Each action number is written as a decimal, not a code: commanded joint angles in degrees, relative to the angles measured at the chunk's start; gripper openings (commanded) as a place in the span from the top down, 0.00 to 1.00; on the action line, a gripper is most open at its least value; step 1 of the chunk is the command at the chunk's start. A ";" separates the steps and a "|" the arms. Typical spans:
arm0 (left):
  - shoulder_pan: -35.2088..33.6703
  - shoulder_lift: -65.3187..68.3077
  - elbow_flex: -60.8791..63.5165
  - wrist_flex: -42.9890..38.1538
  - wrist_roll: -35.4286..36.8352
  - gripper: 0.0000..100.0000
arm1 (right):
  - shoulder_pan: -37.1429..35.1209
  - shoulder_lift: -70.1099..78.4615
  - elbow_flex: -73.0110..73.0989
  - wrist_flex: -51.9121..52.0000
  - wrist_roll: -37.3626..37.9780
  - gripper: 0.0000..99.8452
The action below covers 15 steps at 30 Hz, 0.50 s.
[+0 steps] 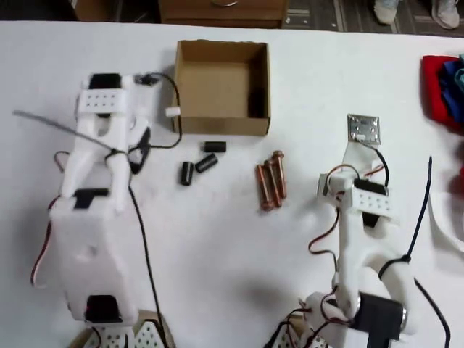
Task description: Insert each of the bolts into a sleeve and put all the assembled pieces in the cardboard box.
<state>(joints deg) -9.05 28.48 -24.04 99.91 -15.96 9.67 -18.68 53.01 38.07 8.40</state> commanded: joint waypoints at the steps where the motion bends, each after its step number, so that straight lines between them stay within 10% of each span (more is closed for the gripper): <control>1: -0.62 -21.63 14.46 -8.18 -1.76 0.97 | -1.10 -9.54 4.04 -2.77 0.09 0.98; 8: 3.08 -57.14 54.02 -36.66 0.44 0.98 | -8.75 -27.03 16.97 -7.60 0.09 0.98; 15: 9.67 -68.40 58.77 -39.12 18.37 0.97 | -17.63 -33.89 20.92 -7.16 -0.18 0.98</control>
<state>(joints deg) -2.46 -35.78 34.95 62.37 -2.86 -4.40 -49.36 73.85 31.65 8.48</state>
